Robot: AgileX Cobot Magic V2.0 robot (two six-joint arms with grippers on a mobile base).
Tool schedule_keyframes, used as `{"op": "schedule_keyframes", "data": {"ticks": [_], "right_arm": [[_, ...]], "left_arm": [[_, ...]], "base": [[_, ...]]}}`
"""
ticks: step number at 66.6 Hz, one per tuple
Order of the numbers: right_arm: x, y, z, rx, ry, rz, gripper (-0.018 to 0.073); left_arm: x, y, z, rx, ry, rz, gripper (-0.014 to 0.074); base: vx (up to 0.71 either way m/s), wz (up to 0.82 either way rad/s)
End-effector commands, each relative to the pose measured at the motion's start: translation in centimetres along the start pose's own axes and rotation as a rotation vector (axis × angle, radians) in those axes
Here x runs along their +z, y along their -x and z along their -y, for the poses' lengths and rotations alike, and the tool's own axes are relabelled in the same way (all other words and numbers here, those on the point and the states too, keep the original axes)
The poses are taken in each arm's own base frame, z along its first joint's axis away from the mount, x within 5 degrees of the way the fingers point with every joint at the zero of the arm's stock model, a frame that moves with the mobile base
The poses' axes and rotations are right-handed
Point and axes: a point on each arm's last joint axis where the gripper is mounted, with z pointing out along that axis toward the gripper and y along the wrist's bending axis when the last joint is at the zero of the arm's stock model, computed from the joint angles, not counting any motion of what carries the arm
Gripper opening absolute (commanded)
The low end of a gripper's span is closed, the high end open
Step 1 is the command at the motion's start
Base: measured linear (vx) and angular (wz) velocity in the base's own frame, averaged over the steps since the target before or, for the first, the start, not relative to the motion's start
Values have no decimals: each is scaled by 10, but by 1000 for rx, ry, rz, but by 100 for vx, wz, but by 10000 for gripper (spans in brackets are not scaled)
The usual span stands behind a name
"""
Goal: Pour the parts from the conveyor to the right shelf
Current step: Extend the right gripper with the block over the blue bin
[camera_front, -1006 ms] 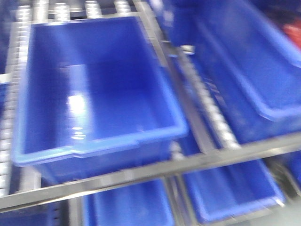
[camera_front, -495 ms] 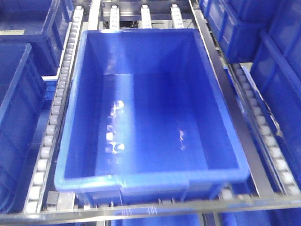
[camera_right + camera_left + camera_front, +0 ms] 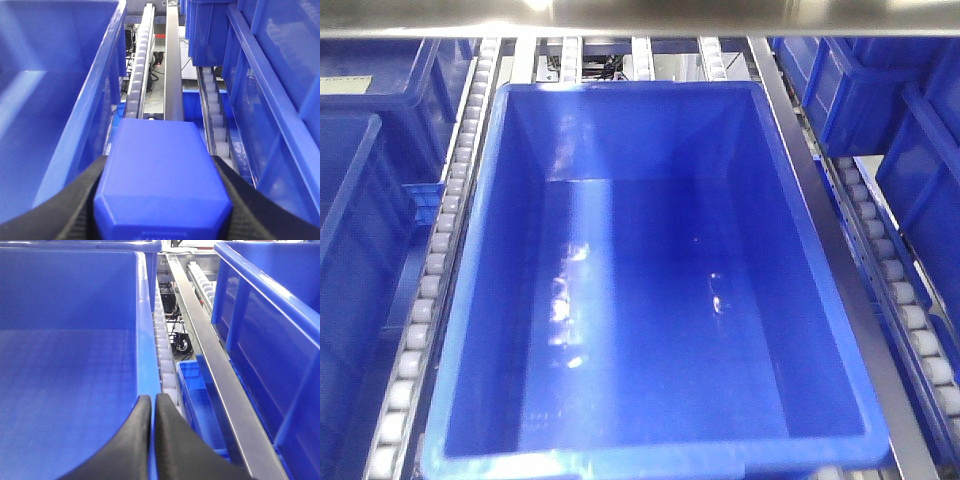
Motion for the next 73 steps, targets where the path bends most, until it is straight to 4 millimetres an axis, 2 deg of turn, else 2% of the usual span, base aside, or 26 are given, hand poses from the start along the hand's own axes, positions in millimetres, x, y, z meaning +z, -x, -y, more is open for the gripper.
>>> {"op": "schedule_keyframes", "data": {"ticks": [1, 73], "right_arm": [[-3, 15, 1, -6, -10, 95, -5], [-3, 15, 1, -6, -10, 95, -5]], "left_arm": [[-3, 14, 1, -16, -12, 108, -6], [-3, 14, 1, -16, -12, 108, -6]], "base": [[10, -1], [2, 0]]}}
